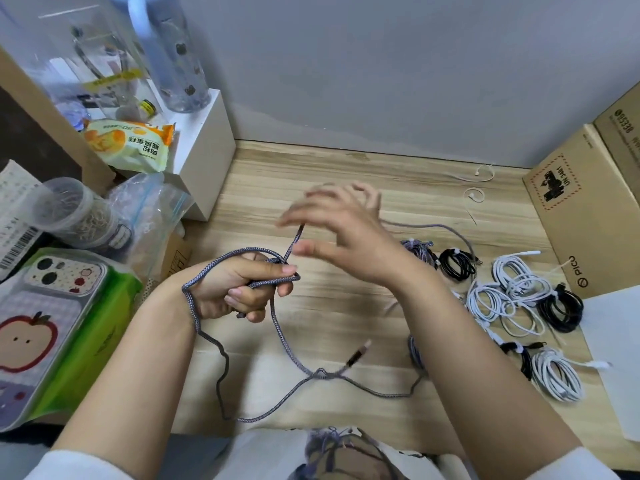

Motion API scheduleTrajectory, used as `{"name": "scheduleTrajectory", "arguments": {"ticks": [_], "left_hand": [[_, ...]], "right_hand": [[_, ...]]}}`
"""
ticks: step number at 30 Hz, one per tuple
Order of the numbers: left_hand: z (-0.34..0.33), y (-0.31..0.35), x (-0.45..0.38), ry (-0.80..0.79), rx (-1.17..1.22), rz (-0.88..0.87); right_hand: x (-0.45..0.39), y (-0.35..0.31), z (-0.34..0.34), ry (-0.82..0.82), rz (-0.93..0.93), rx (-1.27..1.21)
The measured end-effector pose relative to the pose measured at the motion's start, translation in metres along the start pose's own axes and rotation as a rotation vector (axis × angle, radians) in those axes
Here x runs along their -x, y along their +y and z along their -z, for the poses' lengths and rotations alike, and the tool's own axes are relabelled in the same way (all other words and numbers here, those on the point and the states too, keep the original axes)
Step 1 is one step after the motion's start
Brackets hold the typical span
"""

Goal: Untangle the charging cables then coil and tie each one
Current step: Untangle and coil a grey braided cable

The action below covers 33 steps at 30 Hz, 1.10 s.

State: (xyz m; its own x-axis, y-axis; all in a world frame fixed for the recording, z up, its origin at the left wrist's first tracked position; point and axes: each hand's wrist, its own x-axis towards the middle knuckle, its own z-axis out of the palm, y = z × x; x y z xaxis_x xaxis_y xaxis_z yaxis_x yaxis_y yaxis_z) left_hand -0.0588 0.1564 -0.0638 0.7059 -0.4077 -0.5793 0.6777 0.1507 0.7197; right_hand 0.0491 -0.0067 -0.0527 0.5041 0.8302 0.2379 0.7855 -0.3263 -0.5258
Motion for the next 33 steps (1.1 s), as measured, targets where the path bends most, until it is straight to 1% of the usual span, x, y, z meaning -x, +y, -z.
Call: {"name": "scheduleTrajectory", "arguments": {"ticks": [1, 2, 3, 4, 5, 6, 7, 8, 9, 11, 13, 14, 15, 17, 18, 19, 20, 21, 22, 23, 24, 26, 27, 29, 31, 33], "left_hand": [[0.0, 0.002, 0.0, 0.004, -0.002, -0.004], [0.0, 0.003, 0.0, 0.006, -0.003, -0.01], [0.001, 0.003, 0.0, 0.007, 0.0, -0.017], [0.002, 0.003, 0.001, 0.005, 0.008, -0.024], [0.003, 0.001, 0.001, 0.002, 0.022, -0.026], [0.004, -0.001, 0.001, -0.004, 0.039, -0.023], [0.004, -0.003, 0.0, -0.011, 0.053, -0.017], [0.005, -0.005, 0.0, -0.018, 0.061, -0.012], [0.005, -0.007, 0.0, -0.024, 0.067, -0.007], [0.004, -0.01, 0.0, -0.039, 0.071, 0.004], [0.003, -0.012, 0.001, -0.046, 0.07, 0.002], [0.003, -0.012, 0.002, -0.042, 0.075, -0.004], [0.003, -0.011, 0.003, -0.037, 0.083, -0.012], [0.004, -0.01, 0.003, -0.011, 0.114, -0.042], [0.002, -0.008, 0.003, 0.019, 0.131, -0.068], [0.001, -0.006, 0.002, 0.063, 0.145, -0.1], [-0.001, -0.003, 0.001, 0.118, 0.155, -0.141], [-0.003, 0.0, -0.001, 0.181, 0.163, -0.19], [-0.005, 0.003, -0.003, 0.228, 0.174, -0.25], [-0.007, 0.006, -0.005, 0.258, 0.187, -0.317], [-0.009, 0.009, -0.007, 0.282, 0.195, -0.386], [-0.014, 0.015, -0.009, 0.353, 0.172, -0.501], [-0.017, 0.019, -0.01, 0.416, 0.13, -0.537], [-0.026, 0.025, -0.013, 0.589, 0.019, -0.581], [-0.029, 0.028, -0.017, 0.779, -0.099, -0.615], [-0.028, 0.027, -0.021, 0.942, -0.286, -0.632]], "right_hand": [[0.0, -0.001, -0.002, -0.084, 0.039, -0.011], [0.0, 0.001, -0.004, -0.114, 0.042, -0.028], [0.0, 0.003, -0.006, -0.096, 0.025, -0.046], [-0.001, 0.005, -0.007, -0.023, 0.006, -0.068], [-0.001, 0.006, -0.007, 0.087, -0.034, -0.148], [-0.002, 0.007, -0.005, 0.229, -0.107, -0.283], [-0.003, 0.008, -0.001, 0.358, -0.203, -0.455], [-0.004, 0.011, 0.002, 0.483, -0.312, -0.575], [-0.006, 0.014, 0.005, 0.583, -0.411, -0.627], [-0.007, 0.024, 0.006, 0.74, -0.586, -0.571], [-0.008, 0.036, 0.0, 0.812, -0.746, -0.489], [-0.007, 0.042, -0.005, 0.794, -0.8, -0.453], [-0.005, 0.046, -0.01, 0.728, -0.835, -0.423], [-0.003, 0.051, -0.019, 0.544, -0.839, -0.401], [-0.002, 0.05, -0.024, 0.422, -0.828, -0.379], [0.0, 0.047, -0.027, 0.323, -0.787, -0.333], [0.002, 0.043, -0.029, 0.268, -0.716, -0.293], [0.002, 0.037, -0.03, 0.261, -0.655, -0.303], [0.003, 0.027, -0.031, 0.249, -0.616, -0.375], [0.005, 0.015, -0.03, 0.2, -0.612, -0.52], [0.007, 0.004, -0.03, 0.12, -0.622, -0.711], [0.014, -0.018, -0.03, -0.097, -0.628, -1.071], [0.019, -0.027, -0.031, -0.194, -0.607, -1.155], [0.027, -0.044, -0.029, -0.308, -0.556, -1.219], [0.034, -0.055, -0.028, -0.345, -0.568, -1.266], [0.041, -0.063, -0.023, -0.381, -0.525, -1.282]]}}
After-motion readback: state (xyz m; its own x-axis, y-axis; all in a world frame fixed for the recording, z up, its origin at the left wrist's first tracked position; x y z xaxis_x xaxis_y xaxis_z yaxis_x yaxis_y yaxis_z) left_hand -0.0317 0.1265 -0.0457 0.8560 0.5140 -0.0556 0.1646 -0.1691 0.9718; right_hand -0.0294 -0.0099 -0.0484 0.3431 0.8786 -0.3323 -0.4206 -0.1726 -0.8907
